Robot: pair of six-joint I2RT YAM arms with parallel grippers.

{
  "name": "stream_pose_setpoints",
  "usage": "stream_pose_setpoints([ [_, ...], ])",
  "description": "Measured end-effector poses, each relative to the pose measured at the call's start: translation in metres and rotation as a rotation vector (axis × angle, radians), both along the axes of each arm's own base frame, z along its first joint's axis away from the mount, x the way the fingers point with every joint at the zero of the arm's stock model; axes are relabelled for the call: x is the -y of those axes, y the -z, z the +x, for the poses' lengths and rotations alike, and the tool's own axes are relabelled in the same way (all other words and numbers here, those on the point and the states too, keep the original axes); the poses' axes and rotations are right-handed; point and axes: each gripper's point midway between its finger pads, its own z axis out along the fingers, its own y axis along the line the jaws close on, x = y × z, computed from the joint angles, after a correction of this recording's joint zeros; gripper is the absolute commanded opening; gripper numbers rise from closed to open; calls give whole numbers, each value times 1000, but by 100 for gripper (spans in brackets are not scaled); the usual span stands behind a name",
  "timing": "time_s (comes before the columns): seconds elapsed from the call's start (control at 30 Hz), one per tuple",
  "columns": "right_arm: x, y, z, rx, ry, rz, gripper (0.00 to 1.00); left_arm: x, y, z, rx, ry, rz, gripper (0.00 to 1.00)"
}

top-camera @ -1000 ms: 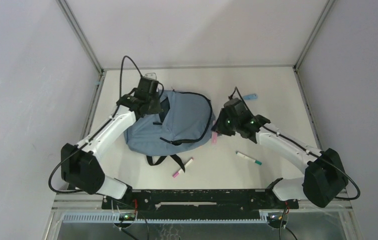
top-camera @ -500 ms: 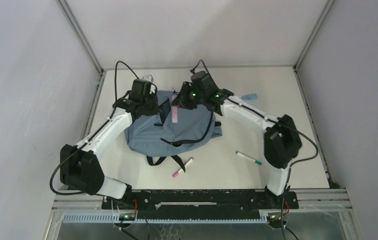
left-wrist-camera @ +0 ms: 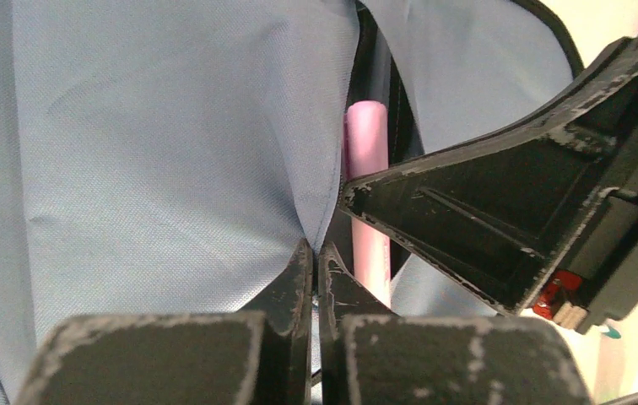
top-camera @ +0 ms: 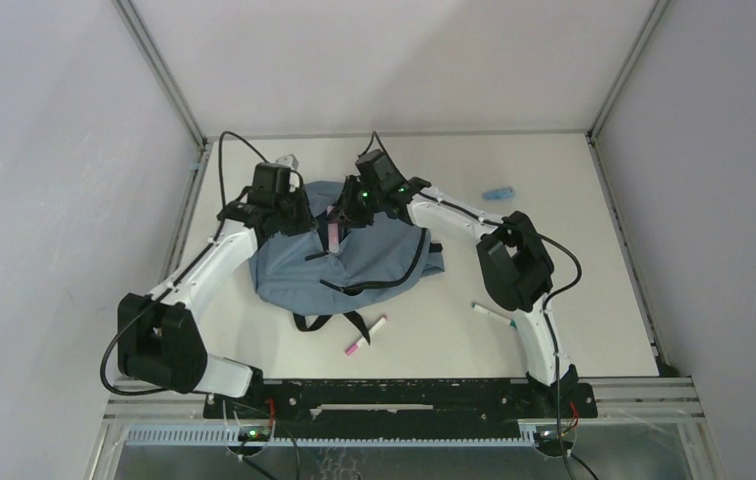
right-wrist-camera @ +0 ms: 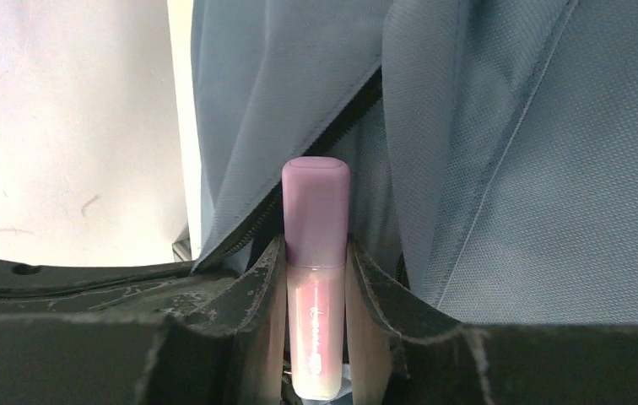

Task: Pack the student bag
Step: Place the stationery in the student bag.

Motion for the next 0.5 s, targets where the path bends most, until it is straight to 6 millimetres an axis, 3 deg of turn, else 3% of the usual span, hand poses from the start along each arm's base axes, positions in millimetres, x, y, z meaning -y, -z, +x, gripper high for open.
stream_pose_setpoints([
  [0.27, 0, 3, 0, -20, 2, -13, 0, 2, -6, 0, 9, 1, -49, 0],
  [0.5, -16, 14, 10, -57, -18, -15, 0, 7, -11, 2, 32, 23, -81, 0],
])
